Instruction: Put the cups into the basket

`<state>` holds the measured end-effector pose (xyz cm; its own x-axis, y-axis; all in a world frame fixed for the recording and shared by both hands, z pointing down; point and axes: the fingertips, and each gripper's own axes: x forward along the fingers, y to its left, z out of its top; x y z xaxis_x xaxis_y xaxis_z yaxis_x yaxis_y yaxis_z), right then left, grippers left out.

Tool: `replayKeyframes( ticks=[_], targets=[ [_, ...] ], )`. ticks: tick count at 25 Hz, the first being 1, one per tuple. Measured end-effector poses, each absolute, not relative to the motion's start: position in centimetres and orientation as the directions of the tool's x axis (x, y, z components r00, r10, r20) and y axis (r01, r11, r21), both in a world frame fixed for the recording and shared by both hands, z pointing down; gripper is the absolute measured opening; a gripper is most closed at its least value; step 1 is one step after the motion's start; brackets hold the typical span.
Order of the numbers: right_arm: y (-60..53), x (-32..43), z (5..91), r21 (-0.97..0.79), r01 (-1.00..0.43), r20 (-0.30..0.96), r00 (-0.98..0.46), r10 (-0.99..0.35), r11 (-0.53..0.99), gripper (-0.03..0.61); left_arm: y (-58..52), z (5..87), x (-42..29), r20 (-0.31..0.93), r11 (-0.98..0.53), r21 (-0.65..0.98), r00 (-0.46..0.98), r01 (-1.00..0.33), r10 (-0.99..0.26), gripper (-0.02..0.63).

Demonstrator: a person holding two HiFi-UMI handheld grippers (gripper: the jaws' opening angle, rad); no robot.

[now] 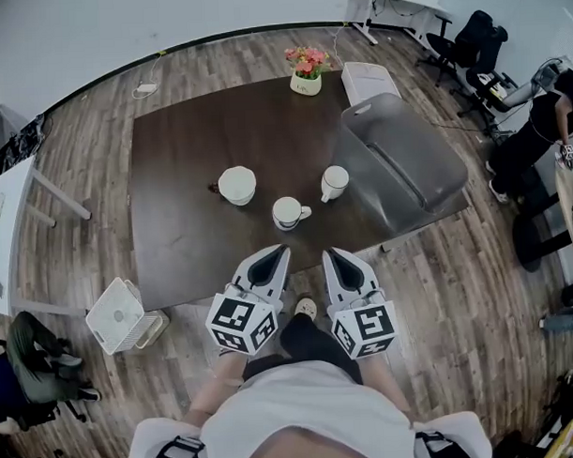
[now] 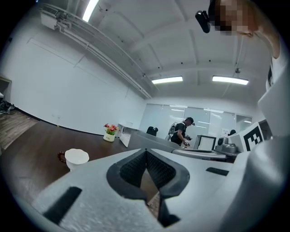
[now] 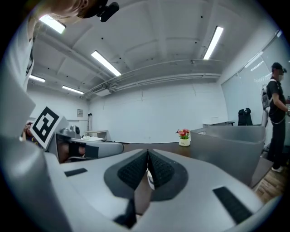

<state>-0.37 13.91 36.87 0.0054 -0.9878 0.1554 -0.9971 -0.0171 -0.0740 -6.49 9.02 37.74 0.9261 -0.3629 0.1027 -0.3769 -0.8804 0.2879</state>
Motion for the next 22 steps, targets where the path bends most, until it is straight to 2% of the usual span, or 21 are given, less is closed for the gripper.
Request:
replayKeyframes(
  ticks=[9,17,22],
  targets=[
    [6.2,7.2,37.7,-0.085,-0.994,0.12,-0.077,-0.99,0.067,0.012,0.8,38.2,-0.2,0.078,-0.854,0.267,0.893,-0.447,-0.443,0.009],
    [1.4,6.6,38.8,-0.074,-0.971,0.194,-0.238,-0.952,0.228,0.02,-3.9,39.4,-0.3,0.127,-0.803,0.285,0.851,-0.524,-0.51,0.009],
    [-0.6,3.4,42.6,-0.126,-0.904,0.386,-0.424,-0.819,0.409,0.23,-6.3,41.1,-0.4,0.18,-0.8,0.303,0.856,-0.517,-0.485,0.009]
  ],
)
